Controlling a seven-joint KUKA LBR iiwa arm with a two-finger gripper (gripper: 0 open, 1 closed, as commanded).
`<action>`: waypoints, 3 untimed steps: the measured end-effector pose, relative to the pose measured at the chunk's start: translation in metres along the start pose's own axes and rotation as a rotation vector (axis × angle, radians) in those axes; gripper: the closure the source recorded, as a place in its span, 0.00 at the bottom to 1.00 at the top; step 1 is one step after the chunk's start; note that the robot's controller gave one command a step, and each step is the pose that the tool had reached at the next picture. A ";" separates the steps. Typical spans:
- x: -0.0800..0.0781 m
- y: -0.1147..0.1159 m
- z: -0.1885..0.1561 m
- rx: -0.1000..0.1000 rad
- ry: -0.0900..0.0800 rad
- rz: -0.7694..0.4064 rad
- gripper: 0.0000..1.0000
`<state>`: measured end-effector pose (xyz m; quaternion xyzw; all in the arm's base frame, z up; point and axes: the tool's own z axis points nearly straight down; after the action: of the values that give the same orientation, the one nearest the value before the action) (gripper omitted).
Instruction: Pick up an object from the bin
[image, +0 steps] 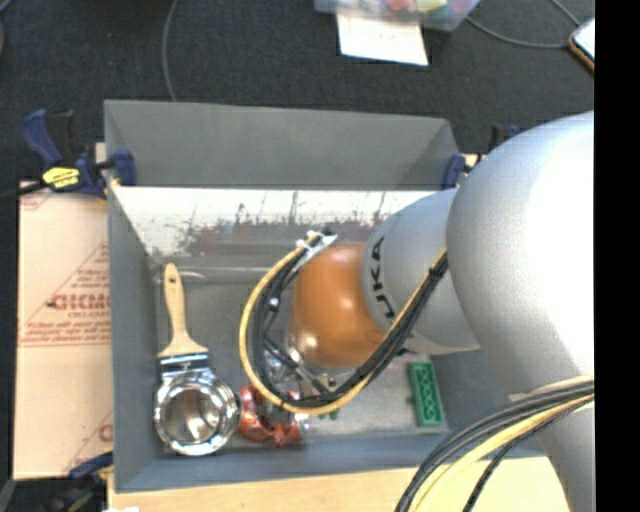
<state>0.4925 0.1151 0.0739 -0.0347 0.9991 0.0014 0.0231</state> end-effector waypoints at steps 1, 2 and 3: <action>0.000 0.000 0.000 0.000 0.000 0.001 1.00; 0.000 0.000 0.000 0.000 0.000 0.001 1.00; -0.016 -0.025 -0.049 0.000 -0.004 -0.190 1.00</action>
Offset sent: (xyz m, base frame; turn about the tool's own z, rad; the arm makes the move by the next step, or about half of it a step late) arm 0.0000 0.0000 0.0000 0.0000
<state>0.5079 0.0910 0.1239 -0.1294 0.9913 -0.0009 0.0250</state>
